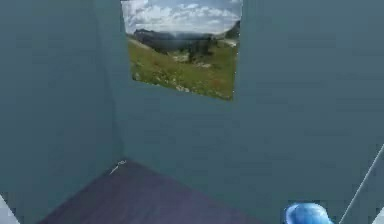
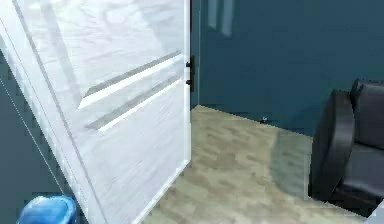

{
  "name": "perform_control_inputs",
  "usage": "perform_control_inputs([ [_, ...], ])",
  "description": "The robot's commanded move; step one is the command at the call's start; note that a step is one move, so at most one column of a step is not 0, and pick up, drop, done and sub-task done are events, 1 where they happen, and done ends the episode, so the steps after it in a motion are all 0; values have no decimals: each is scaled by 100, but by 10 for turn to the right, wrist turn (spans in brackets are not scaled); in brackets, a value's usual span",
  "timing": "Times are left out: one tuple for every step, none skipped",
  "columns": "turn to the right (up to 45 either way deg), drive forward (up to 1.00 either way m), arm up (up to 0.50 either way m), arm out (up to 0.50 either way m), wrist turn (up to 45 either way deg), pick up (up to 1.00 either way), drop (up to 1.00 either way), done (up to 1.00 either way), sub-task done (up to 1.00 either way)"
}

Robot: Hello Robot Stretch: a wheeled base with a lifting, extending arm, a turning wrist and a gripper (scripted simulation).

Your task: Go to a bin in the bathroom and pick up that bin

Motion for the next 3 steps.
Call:
perform_control_inputs([
  [300,0,0,0,0,0,0,0,0],
  [0,15,0,0,0,0,0,0,0],
  [-450,0,0,0,0,0,0,0,0],
])
